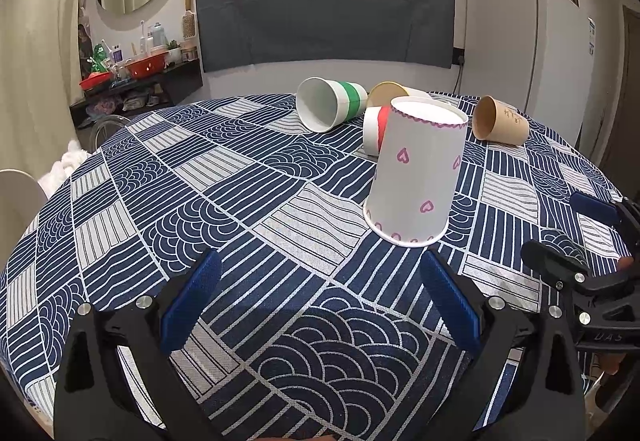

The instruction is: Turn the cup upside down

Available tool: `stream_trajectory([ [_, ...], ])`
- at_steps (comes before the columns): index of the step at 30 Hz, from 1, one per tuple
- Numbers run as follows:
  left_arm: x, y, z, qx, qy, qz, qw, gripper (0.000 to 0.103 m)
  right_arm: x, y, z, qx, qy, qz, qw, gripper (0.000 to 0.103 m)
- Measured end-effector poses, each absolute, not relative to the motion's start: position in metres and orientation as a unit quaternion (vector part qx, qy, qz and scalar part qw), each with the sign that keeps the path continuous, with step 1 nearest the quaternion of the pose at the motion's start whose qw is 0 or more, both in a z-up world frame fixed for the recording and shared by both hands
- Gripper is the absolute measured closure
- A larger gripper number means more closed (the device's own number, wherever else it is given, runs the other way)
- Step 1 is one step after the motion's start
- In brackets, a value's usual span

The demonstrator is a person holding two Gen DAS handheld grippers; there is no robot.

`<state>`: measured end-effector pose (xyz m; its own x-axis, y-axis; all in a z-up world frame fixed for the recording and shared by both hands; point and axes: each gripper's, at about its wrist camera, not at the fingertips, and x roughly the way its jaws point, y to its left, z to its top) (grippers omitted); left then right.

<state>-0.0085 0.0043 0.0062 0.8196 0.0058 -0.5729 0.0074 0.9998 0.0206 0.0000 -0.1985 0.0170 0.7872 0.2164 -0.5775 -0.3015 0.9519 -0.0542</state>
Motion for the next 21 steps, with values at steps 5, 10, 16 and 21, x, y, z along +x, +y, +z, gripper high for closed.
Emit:
stream_trajectory([
  [5, -0.0072, 0.0047, 0.0054, 0.01, 0.306, -0.002, 0.952, 0.006, 0.0008, -0.1992, 0.017, -0.07, 0.297, 0.138, 0.942, 0.008],
  [10, -0.007, 0.0045, 0.0055, 0.01, 0.305, -0.004, 0.952, 0.006, 0.001, -0.1987, 0.0173, -0.071, 0.296, 0.138, 0.942, 0.008],
  [16, -0.007, 0.0043, 0.0053, 0.01, 0.305, -0.006, 0.952, 0.006, 0.0002, -0.199, 0.0174, -0.071, 0.294, 0.136, 0.943, 0.008],
  [21, -0.006, 0.0057, 0.0051, 0.006, 0.308, -0.006, 0.951, 0.006, -0.0002, -0.1983, 0.0174, -0.074, 0.294, 0.136, 0.943, 0.008],
])
